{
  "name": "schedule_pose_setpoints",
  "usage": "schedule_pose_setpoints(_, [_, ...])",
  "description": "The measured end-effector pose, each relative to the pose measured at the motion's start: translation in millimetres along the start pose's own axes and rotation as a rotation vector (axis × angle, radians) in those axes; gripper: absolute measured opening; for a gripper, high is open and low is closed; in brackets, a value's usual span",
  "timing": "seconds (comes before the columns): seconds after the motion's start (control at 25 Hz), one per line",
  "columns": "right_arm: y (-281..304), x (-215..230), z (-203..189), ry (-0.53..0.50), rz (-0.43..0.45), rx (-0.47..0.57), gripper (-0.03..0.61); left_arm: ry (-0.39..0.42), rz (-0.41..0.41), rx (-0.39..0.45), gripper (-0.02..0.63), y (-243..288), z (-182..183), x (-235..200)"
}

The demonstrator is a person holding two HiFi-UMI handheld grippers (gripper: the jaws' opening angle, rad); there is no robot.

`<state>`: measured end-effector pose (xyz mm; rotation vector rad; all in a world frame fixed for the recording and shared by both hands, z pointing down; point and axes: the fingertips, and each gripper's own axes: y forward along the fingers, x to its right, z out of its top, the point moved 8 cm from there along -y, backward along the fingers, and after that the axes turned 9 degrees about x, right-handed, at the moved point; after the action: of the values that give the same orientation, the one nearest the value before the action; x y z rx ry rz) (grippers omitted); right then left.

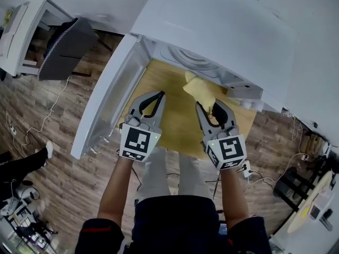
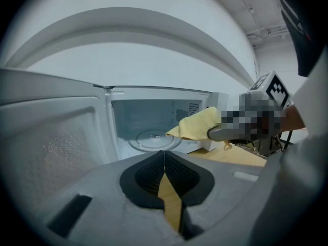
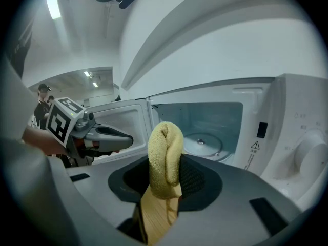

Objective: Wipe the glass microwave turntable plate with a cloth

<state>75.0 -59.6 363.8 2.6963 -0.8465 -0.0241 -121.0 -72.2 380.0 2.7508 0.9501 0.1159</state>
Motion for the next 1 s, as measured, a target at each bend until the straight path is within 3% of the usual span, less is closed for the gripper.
schedule_pose_setpoints(0.52, [6, 4, -32, -0.020, 0.006, -0.051, 0.138, 0.075, -0.060, -0.036, 0.017, 38, -31, -7])
schedule_pose_setpoints(1.0, [9, 11, -51, -0.022, -0.001, -0.081, 0.138, 0.198, -0.154, -0.138, 0.018, 80, -52, -15])
